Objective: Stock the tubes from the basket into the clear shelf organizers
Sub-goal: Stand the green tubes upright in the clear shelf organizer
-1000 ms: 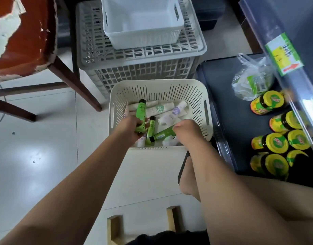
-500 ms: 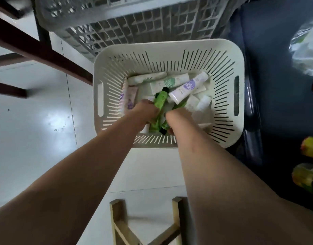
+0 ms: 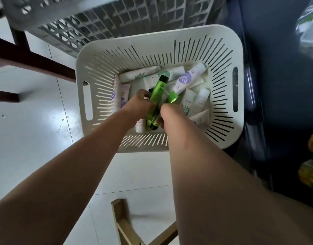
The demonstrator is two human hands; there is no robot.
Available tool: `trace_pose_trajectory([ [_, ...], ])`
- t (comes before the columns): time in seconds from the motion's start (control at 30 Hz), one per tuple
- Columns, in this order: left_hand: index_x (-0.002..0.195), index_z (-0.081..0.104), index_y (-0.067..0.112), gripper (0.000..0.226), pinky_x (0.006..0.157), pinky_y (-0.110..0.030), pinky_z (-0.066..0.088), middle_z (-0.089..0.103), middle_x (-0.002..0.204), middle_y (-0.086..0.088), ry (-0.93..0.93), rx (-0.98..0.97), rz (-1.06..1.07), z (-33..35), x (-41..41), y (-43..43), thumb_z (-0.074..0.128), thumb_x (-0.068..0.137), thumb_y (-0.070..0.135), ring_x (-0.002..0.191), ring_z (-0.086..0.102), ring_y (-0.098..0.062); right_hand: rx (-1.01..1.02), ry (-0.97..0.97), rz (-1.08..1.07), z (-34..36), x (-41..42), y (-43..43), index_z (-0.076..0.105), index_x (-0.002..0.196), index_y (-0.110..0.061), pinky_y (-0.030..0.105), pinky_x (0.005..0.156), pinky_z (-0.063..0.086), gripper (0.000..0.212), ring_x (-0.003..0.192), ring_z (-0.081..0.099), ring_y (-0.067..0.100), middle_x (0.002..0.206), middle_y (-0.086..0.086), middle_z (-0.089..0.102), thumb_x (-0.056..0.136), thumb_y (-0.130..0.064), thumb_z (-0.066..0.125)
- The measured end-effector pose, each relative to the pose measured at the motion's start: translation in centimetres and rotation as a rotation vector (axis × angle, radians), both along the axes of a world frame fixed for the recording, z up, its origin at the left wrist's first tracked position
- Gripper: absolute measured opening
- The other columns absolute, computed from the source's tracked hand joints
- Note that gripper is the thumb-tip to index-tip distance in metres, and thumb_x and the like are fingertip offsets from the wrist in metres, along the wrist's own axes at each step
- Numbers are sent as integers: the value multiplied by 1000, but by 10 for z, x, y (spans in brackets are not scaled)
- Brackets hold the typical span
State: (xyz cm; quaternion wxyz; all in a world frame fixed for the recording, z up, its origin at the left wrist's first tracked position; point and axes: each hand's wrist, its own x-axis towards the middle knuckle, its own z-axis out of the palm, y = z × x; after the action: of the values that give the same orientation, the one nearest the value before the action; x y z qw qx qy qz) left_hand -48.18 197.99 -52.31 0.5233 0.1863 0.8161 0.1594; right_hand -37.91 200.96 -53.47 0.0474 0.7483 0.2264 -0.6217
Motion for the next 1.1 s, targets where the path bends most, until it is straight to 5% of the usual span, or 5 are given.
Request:
trace_pose_trajectory([
  [0.1,105,58,21,25,68,-38,57,70,90,-13,-80,77,100,17,-2,-2,70,83,17,73,68,-23,213,-27,189,22,8,-1,66,102,-16,29,65,50,16,81,66,25,92,6,69,89,-22,58],
  [0.3,115,48,1,28,63,-41,59,65,85,-9,-216,395,138,85,24,-3,58,90,-5,70,67,-24,592,-2,174,108,23,21,64,100,-18,32,71,48,27,85,62,22,88,1,65,93,-42,56],
  [0.6,105,56,12,22,59,-30,51,73,87,-1,-416,840,194,219,48,7,59,92,-6,77,72,-20,749,325,-426,257,53,32,56,89,-24,37,77,53,30,92,63,25,95,3,60,97,-48,40],
  [0.8,119,66,13,39,81,-52,60,72,104,-14,-545,915,18,291,75,-6,64,84,-4,88,70,-28,1065,222,-368,327,104,9,65,86,-18,43,82,53,33,84,63,23,83,2,65,76,-49,62],
  [1.1,120,73,20,46,69,-34,57,72,99,-11,-428,1167,-330,365,130,-10,72,84,-8,82,66,-19,1276,427,-657,400,196,-30,65,97,-16,54,89,58,19,95,74,34,98,11,77,89,-31,71],
])
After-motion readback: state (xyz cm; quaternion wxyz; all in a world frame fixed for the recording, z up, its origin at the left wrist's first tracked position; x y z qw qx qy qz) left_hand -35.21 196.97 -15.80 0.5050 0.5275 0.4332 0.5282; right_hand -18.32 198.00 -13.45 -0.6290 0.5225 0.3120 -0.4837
